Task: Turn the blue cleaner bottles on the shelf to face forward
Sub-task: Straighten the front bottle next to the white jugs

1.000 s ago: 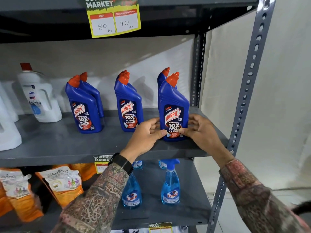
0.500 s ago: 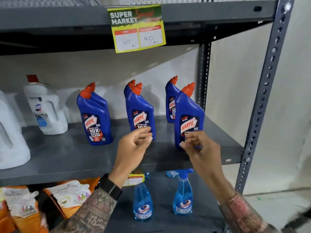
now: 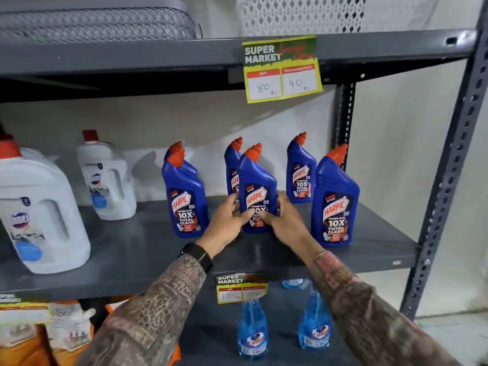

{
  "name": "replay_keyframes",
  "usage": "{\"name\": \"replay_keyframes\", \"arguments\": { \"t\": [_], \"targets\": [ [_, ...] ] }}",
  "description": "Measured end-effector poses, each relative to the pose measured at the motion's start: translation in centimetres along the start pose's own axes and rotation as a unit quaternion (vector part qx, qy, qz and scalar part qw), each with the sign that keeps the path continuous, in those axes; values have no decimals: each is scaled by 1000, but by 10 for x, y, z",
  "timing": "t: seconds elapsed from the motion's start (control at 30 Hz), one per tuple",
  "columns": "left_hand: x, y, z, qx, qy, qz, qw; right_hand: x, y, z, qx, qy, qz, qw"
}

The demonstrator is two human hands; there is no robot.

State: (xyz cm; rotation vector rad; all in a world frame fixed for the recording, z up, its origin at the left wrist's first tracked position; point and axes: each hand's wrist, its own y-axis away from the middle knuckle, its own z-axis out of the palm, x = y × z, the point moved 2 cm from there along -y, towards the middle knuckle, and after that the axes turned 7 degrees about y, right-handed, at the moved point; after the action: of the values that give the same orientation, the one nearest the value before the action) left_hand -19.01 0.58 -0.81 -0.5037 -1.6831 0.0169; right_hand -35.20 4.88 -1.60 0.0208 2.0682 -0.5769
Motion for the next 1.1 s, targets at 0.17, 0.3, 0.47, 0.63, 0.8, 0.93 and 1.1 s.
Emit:
{"name": "replay_keyframes", "arguments": {
  "t": [0.17,0.3,0.47,0.63,0.8,0.93,1.1],
  "targets": [
    [-10,1,-7,0,-40,20,999,8,2,4,3,3,12,1000],
    [-13,12,-19,-13,-59,38,997,5,13,2,-1,12,-7,1000],
    [-19,42,-36,-10,-69,66,995,3,27,4,-57,-13,-10,998],
    [-22,57,-41,-1,-48,79,996,2,32,2,-54,-19,-27,998],
    [-27,52,-43,-20,-14,56,998,2,35,4,-36,-8,-34,999],
    [-28,51,-44,-25,-7,49,998,-2,36,5,-35,2,-44,998],
    [-29,53,-44,-3,-13,57,998,-1,38,3,-33,10,-43,998]
  ]
}}
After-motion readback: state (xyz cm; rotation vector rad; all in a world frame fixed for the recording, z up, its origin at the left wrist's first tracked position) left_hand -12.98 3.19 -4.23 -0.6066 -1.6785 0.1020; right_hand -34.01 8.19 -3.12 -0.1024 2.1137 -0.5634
